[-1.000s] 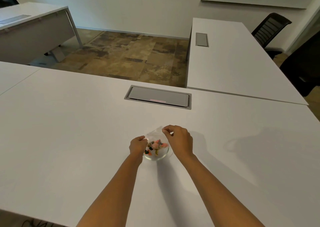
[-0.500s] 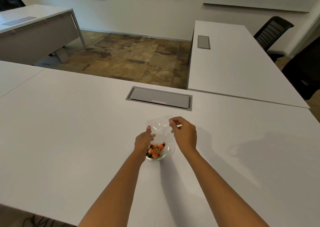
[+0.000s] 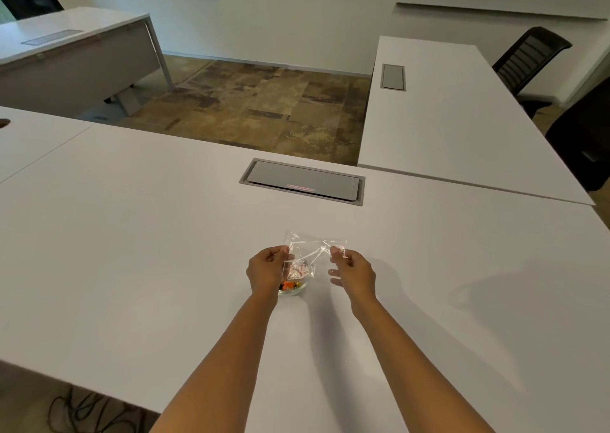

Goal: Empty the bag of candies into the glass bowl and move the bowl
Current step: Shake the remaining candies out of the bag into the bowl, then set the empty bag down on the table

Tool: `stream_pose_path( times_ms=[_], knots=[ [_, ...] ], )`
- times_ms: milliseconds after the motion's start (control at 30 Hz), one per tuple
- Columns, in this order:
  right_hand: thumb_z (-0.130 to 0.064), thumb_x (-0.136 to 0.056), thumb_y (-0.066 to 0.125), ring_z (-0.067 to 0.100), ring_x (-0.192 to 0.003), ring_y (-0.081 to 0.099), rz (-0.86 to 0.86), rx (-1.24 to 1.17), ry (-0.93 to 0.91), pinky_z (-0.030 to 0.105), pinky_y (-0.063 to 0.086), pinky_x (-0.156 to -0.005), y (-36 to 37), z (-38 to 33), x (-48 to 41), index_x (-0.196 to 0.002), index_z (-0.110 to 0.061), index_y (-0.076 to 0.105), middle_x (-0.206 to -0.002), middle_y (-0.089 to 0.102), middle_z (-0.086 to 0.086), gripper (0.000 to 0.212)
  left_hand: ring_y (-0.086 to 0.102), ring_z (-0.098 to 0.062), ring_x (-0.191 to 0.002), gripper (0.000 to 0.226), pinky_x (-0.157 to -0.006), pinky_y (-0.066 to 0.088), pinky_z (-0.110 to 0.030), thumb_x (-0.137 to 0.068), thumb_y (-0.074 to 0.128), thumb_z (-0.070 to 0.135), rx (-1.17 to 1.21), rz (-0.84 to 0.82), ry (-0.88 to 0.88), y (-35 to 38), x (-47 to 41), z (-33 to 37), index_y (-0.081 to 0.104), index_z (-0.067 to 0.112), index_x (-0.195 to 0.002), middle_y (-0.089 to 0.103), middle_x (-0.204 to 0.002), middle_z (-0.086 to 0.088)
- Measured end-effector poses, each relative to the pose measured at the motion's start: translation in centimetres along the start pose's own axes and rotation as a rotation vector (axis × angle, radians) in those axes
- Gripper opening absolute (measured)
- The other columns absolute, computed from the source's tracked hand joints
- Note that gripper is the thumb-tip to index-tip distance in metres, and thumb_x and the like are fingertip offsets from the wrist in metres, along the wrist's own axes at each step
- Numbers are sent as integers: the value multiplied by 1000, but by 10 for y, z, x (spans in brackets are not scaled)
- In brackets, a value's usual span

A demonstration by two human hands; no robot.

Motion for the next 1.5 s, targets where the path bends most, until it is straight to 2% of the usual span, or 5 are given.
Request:
stream_pose_path(
  times_ms=[200, 433, 733, 967, 1500],
  knots=[
    [-9, -88, 60, 12, -56, 62, 64, -53, 35, 14, 55, -53, -6, 25, 13, -100, -1, 68, -68, 67, -2, 17, 59, -1, -51, 8, -38, 39, 0, -86, 64, 13, 36, 102, -16, -12, 15, -13, 70, 8, -88, 63, -63, 6],
    [-14, -93, 52, 17, -68, 63, 119, -108, 57, 21, 55, -63, -4, 39, 28, -101, -5, 65, -86, 68, 7, 18, 67, -27, -82, 17, -87, 55, -41, -91, 56, 18, 2, 21, -41, -16, 20, -30, 63, 6, -101, 69, -102, -17],
    [-16, -88, 60, 16, -62, 62, 303, -145, 12, 10, 47, -51, -10, 38, 41, -87, -5, 68, -79, 69, 10, 14, 65, -23, -75, 12, -65, 52, -25, -87, 57, 13, 38, -135, -62, -25, 29, -41, 63, 3, -91, 68, -94, -17],
    [-27, -87, 62, 18, -73, 66, 136, -222, 197, 24, 54, -61, 11, 79, 58, -98, -11, 63, -86, 69, 2, 19, 64, -18, -69, 18, -60, 51, -24, -85, 54, 8, 22, -99, -140, -41, 34, -67, 64, 3, -100, 69, -90, -10],
    [0, -87, 54, 25, -83, 63, 64, 49, 235, 31, 57, -77, 30, 134, 71, -110, -4, 62, -95, 64, 10, 24, 59, -25, -95, 26, -83, 45, -31, -92, 55, 21, -221, 66, -156, -84, 27, -118, 65, 5, -111, 69, -109, -14]
  ],
)
Point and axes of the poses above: each hand's wrist, its own x-axis away from the middle knuckle, its own y-axis out of the palm, z = x × y, the point moved 9 cm from there along -x, towards the middle knuckle
